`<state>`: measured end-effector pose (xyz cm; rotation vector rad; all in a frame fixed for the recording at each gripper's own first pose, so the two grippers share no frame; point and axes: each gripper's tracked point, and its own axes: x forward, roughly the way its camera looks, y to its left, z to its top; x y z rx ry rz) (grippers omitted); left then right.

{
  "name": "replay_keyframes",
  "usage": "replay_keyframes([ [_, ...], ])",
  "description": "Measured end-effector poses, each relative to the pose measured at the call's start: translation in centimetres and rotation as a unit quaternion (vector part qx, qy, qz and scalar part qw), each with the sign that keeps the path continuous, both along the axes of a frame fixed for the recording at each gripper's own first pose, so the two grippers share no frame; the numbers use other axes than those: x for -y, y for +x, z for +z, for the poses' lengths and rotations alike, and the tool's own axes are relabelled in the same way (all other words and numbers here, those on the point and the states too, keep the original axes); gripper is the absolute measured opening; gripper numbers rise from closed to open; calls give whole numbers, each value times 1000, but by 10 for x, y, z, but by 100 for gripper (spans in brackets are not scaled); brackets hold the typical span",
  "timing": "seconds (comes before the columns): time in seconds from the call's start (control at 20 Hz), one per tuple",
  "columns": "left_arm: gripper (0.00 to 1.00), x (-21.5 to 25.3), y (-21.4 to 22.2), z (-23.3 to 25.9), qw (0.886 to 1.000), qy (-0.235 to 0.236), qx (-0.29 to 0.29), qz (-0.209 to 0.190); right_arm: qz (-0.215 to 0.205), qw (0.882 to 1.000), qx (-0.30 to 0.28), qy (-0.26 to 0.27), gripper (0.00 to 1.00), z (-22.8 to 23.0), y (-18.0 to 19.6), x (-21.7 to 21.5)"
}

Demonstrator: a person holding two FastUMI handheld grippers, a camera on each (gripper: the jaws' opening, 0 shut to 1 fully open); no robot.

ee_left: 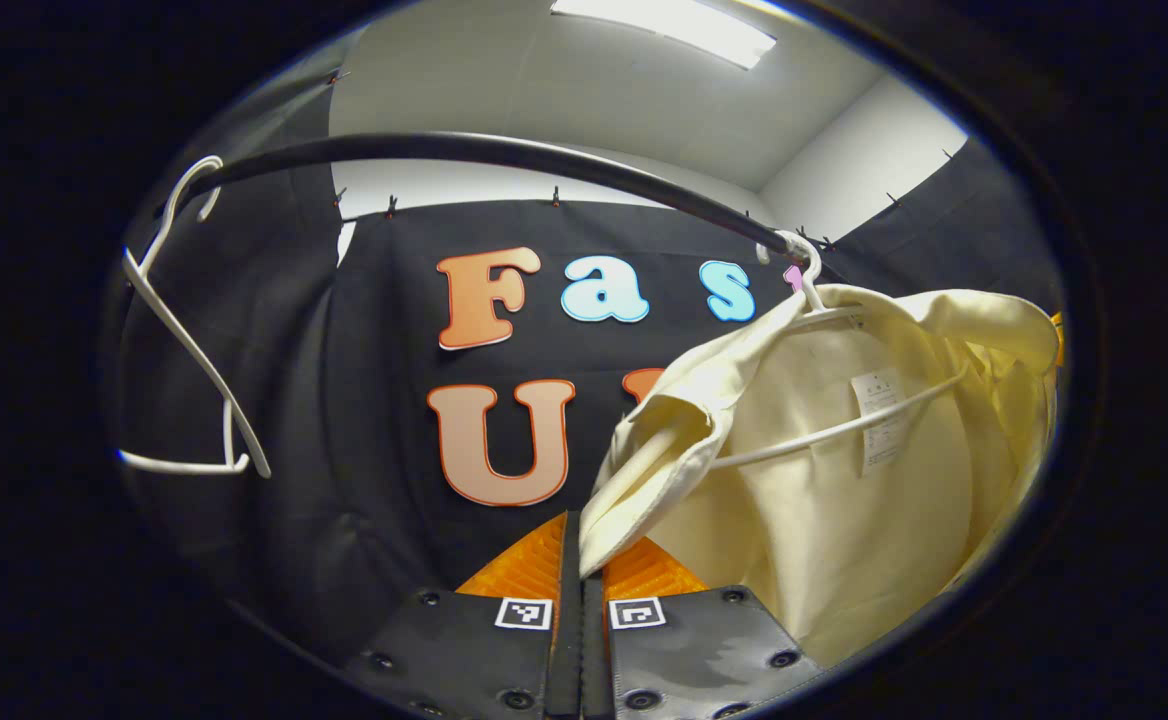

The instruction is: Grasp the clothes on the hanger with both hands and then place them into the laundry hamper below.

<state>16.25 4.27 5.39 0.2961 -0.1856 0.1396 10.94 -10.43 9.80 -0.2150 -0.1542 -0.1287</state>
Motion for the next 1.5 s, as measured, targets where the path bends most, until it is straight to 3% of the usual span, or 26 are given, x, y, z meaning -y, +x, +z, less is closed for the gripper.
replay_keyframes([
  [0.25,10,-17,29,22,1000,6,5,20,-30,998,49,-15,0,57,15,37],
  [0.4,7,-32,44,40,999,9,24,23,-28,998,48,-19,0,72,33,46],
  [0.6,7,-39,68,53,999,-15,45,23,-19,999,46,7,0,86,74,58],
  [0.9,7,-42,100,56,998,-19,61,28,-23,998,64,-10,0,108,138,66],
  [1.15,7,-50,124,26,998,-45,32,36,-17,999,29,5,0,59,189,56],
  [1.3,7,-67,133,-6,997,-62,6,47,-5,1000,-2,12,0,11,193,43],
  [1.5,7,-79,113,-43,997,-53,-22,58,3,999,-39,31,0,-51,177,31],
])
